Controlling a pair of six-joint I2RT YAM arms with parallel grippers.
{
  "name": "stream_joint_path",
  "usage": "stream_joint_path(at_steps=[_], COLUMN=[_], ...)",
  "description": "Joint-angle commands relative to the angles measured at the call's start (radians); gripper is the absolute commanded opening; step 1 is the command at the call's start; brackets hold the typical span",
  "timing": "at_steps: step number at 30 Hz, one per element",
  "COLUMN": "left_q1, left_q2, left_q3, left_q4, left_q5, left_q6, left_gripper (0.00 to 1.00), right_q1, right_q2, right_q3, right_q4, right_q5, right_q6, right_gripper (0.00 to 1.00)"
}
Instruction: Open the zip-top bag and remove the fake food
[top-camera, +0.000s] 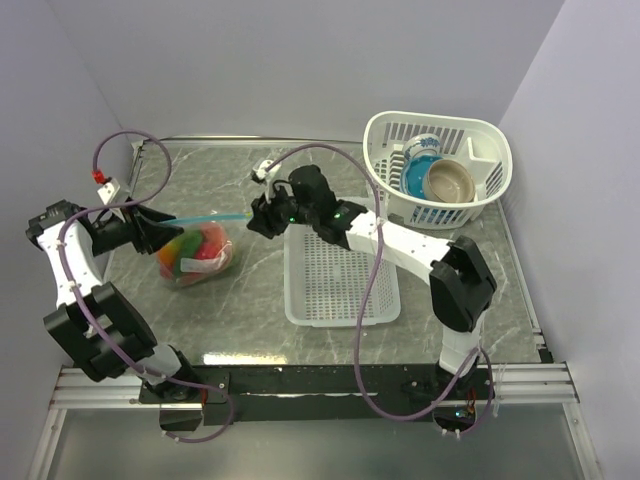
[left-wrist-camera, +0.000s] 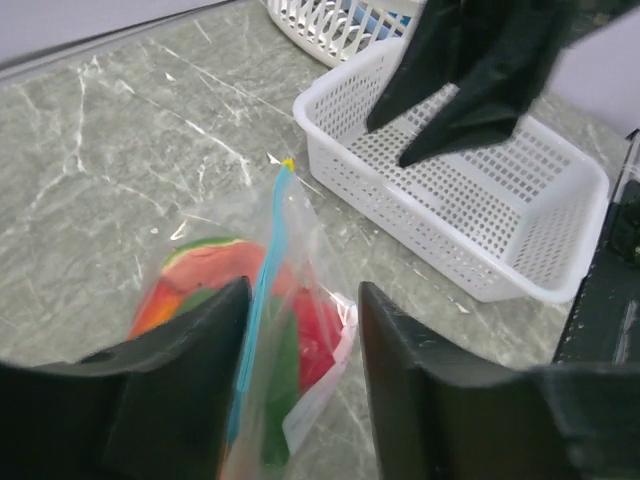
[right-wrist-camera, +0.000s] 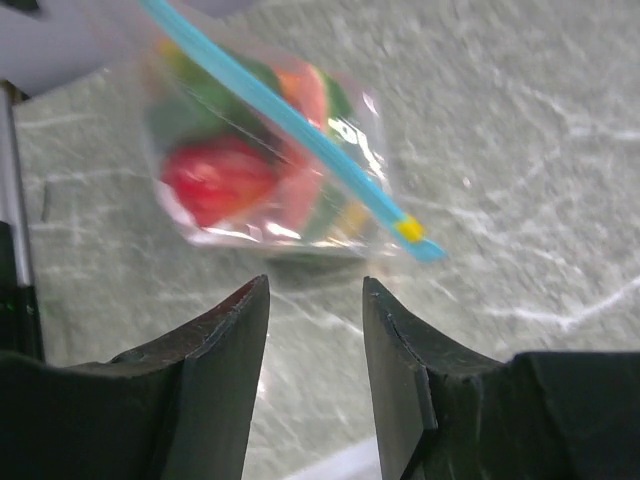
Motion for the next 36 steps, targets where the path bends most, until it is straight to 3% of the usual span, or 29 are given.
stream_joint_path(at_steps=[1, 2, 3, 7, 11, 15, 18, 22, 24, 28, 32, 36], left_q1=[0.009, 0.012, 0.020, 0.081, 0.150, 0.218, 0.221, 0.189, 0.180, 0.115, 0.010, -0.026], left_q2=[0.020, 0.032, 0.036, 0.053, 0.133, 0.191, 0.193, 0.204, 0.242, 0.244, 0.175, 0.129], left_q3=[0.033, 0.052, 0.062, 0.177, 0.399, 0.500, 0.362, 0.095, 0.052, 0.009, -0.065, -0.097], left_q4=[-0.028, -0.028, -0.027, -0.027, -0.025, -0.022, -0.022, -0.012, -0.021, -0.022, -0.024, -0.025], left_q5=[-0.002, -0.013, -0.013, 0.008, 0.096, 0.148, 0.123, 0.019, 0.014, -0.019, -0.071, -0.068], left_q6=[-0.148, -0.181, -0.192, -0.212, -0.269, -0.225, -0.069, 0.171, 0.220, 0.206, 0.199, 0.133], left_gripper=[0.67, 0.80, 0.83, 0.86, 0.85, 0.84, 0.81, 0.80, 0.79, 0.79, 0.79, 0.77], right_q1=[0.062, 0.072, 0.082, 0.099, 0.099, 0.099, 0.100, 0.102, 0.102, 0.108, 0.112, 0.120], right_q2=[-0.094, -0.097, -0.096, -0.041, 0.066, 0.198, 0.271, 0.255, 0.286, 0.346, 0.328, 0.320], right_q3=[-0.062, -0.073, -0.077, -0.019, 0.080, 0.293, 0.378, 0.300, 0.333, 0.456, 0.405, 0.381], right_q4=[0.152, 0.175, 0.209, 0.253, 0.289, 0.241, 0.210, 0.338, 0.346, 0.264, 0.292, 0.296], right_q5=[0.123, 0.124, 0.138, 0.245, 0.321, 0.374, 0.364, 0.313, 0.304, 0.290, 0.249, 0.204], right_q6=[0.073, 0.097, 0.110, 0.159, 0.193, 0.222, 0.250, 0.283, 0.291, 0.293, 0.296, 0.293], right_gripper=[0.50, 0.50, 0.50, 0.49, 0.49, 0.49, 0.49, 0.50, 0.50, 0.50, 0.50, 0.50])
